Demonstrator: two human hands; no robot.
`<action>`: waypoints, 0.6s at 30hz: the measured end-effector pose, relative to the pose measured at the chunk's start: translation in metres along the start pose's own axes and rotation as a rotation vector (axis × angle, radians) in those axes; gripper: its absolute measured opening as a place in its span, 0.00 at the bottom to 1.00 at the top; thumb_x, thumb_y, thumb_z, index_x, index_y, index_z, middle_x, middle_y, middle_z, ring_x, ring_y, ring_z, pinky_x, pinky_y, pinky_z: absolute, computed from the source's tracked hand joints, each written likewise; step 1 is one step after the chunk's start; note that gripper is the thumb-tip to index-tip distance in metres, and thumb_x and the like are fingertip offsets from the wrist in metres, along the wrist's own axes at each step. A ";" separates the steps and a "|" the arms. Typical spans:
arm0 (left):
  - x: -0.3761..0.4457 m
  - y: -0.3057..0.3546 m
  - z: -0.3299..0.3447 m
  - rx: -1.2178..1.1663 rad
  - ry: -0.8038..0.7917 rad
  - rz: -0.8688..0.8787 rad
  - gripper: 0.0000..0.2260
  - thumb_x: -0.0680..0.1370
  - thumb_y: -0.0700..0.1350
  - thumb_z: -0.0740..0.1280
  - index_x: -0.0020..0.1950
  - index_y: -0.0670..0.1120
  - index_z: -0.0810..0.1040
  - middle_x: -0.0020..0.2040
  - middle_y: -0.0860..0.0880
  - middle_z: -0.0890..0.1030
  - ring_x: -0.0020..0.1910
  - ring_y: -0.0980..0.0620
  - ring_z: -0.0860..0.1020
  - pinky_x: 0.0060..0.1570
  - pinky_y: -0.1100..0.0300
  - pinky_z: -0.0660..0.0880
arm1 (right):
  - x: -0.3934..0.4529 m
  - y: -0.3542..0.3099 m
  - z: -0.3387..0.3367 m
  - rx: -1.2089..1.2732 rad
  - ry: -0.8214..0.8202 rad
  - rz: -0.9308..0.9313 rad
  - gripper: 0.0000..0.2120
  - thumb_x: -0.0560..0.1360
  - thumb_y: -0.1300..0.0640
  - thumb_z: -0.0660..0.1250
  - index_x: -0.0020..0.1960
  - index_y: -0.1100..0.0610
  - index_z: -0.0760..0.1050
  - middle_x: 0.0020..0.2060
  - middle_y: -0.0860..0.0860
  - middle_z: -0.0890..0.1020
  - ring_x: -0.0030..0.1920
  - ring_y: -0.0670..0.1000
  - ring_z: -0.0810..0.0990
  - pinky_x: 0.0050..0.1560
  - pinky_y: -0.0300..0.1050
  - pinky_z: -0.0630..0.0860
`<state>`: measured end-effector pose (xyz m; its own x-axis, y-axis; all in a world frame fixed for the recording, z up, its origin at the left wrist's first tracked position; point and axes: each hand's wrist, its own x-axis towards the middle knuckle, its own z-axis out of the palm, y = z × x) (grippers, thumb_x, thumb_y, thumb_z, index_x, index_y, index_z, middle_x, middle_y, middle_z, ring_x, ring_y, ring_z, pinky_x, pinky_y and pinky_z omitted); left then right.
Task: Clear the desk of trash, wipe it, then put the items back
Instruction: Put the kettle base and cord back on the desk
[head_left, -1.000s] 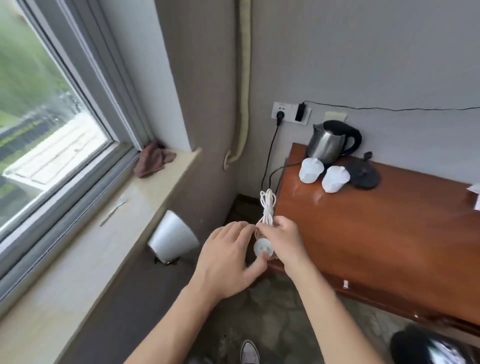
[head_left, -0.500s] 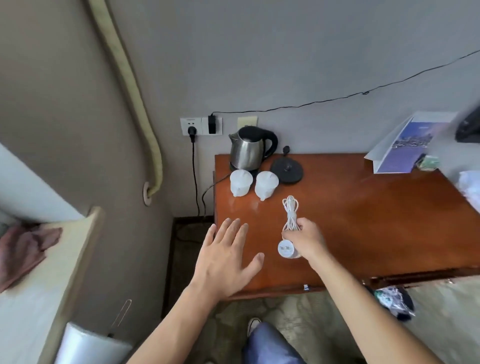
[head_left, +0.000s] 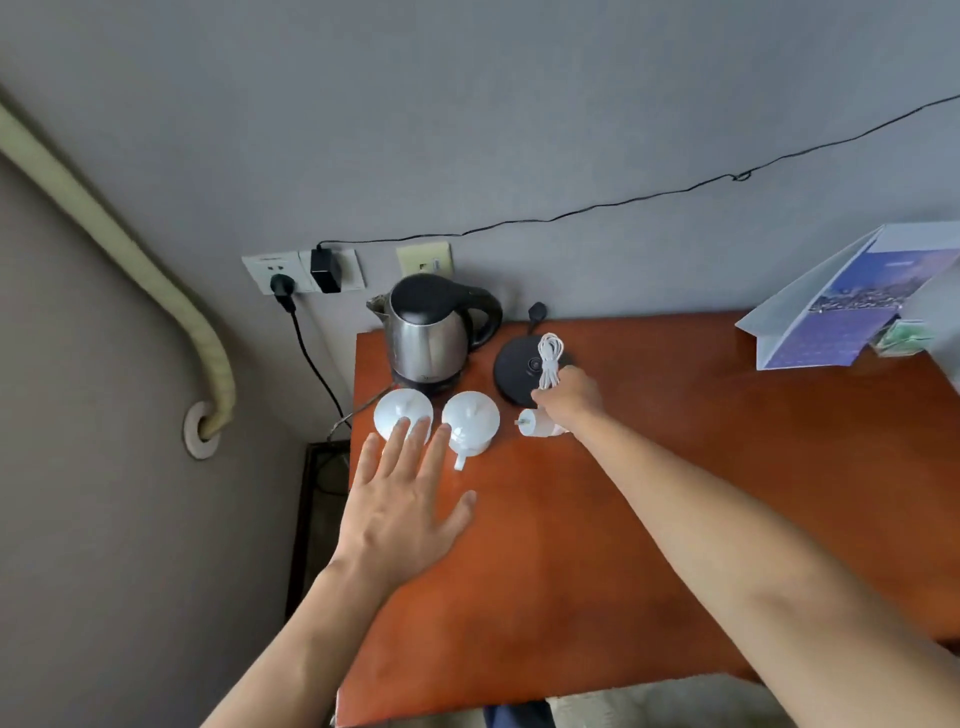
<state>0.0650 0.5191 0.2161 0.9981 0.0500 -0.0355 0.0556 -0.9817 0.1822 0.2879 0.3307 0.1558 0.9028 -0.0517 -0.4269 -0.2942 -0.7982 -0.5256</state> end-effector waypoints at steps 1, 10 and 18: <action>0.014 0.005 0.002 0.007 -0.001 -0.014 0.36 0.79 0.68 0.53 0.81 0.47 0.63 0.80 0.45 0.66 0.81 0.42 0.60 0.79 0.39 0.56 | 0.017 -0.006 0.004 -0.023 -0.022 -0.016 0.14 0.75 0.51 0.74 0.56 0.57 0.79 0.53 0.54 0.84 0.53 0.57 0.83 0.44 0.46 0.75; 0.080 0.026 0.027 0.037 -0.028 -0.118 0.35 0.79 0.65 0.55 0.80 0.46 0.64 0.79 0.42 0.67 0.79 0.40 0.63 0.78 0.37 0.58 | 0.111 -0.031 0.043 -0.017 -0.169 -0.029 0.09 0.76 0.53 0.72 0.51 0.58 0.82 0.47 0.54 0.86 0.45 0.55 0.84 0.42 0.45 0.78; 0.087 0.031 0.026 0.066 -0.064 -0.174 0.36 0.78 0.66 0.55 0.81 0.46 0.63 0.80 0.43 0.66 0.81 0.41 0.61 0.78 0.37 0.56 | 0.105 -0.029 0.040 0.019 -0.210 -0.166 0.13 0.81 0.48 0.65 0.50 0.58 0.79 0.48 0.54 0.85 0.48 0.55 0.82 0.38 0.44 0.68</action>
<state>0.1529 0.4887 0.1930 0.9698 0.2104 -0.1238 0.2234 -0.9693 0.1026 0.3786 0.3725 0.0967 0.8551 0.2060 -0.4757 -0.1552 -0.7739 -0.6140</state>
